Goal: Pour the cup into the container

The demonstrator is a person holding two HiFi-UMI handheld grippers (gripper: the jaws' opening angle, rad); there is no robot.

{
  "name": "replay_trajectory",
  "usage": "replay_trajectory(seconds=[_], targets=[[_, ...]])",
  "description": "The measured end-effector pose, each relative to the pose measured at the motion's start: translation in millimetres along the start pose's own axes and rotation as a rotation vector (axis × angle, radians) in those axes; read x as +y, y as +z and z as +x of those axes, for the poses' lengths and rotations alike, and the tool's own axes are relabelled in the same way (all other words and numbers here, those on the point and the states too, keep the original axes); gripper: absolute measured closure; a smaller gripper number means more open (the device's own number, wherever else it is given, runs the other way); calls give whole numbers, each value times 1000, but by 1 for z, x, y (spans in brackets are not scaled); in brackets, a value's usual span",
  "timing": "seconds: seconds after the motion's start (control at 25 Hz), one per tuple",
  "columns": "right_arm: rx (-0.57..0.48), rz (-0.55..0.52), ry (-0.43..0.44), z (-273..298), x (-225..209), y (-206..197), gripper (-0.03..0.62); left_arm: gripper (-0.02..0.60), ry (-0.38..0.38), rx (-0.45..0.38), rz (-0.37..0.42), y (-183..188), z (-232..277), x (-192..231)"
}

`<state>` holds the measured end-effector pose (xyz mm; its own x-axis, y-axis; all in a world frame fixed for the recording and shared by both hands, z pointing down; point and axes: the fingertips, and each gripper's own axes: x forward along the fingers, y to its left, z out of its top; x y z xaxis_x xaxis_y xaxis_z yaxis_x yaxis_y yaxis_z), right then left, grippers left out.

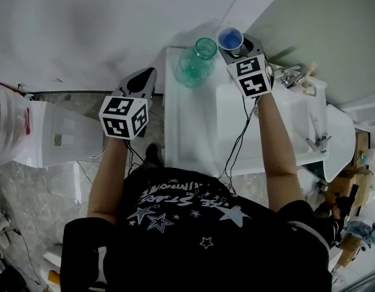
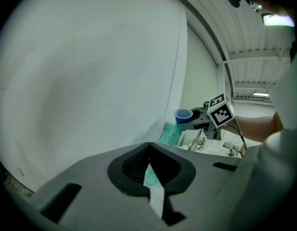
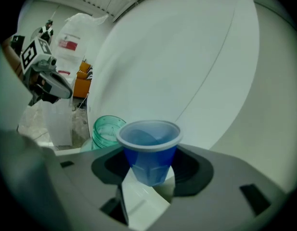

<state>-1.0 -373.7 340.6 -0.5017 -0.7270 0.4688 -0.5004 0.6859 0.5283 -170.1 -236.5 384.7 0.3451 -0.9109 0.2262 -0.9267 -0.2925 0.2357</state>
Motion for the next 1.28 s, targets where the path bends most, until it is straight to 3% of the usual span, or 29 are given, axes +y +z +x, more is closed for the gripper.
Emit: replay_trajectory(seconds=[0.28, 0.48, 0.96, 1.28], targets=[[-63, 236, 37, -2, -5, -15, 349, 572, -4, 27, 8, -5, 4, -3], [-86, 337, 19, -3, -8, -38, 349, 572, -12, 50, 15, -11, 11, -8], [-82, 424, 30, 9, 11, -95, 347, 572, -13, 101, 13, -29, 31, -11], [-135, 480, 28, 20, 23, -119, 346, 572, -5, 143, 0, -46, 42, -8]])
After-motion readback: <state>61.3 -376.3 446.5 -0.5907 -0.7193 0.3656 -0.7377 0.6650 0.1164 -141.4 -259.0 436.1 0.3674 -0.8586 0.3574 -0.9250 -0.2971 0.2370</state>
